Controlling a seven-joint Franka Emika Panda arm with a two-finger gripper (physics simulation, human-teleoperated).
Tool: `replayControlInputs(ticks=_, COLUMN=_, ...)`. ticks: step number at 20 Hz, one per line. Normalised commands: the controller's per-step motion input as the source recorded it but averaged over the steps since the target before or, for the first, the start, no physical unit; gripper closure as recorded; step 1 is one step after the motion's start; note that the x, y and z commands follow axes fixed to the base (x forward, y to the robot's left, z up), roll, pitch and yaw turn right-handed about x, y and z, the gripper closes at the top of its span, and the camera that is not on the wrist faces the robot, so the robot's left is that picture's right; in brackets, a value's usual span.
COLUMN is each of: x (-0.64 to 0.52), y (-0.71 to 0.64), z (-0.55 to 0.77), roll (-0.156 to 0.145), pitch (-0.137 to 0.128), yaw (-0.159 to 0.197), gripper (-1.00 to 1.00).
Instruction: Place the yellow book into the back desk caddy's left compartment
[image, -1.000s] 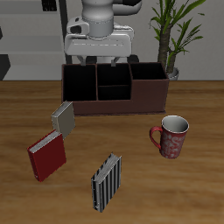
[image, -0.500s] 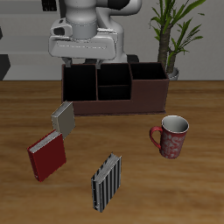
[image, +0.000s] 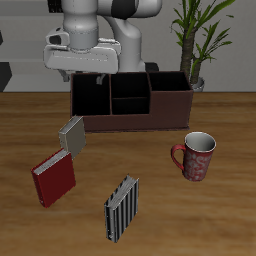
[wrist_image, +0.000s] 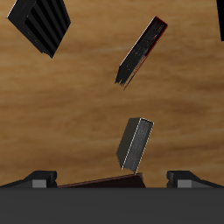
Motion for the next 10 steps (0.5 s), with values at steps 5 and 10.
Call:
replayControlInputs(ticks=5, x=-0.07, y=-0.2, z=-0.37, roll=-0.027, pitch=-0.001, yaw=-0.045, gripper=-1.0)
replayControlInputs(ticks=10, x=-0.03, y=-0.26, z=-0.17, roll=-0.033, pitch=-0.017, yaw=-0.044, gripper=-1.0)
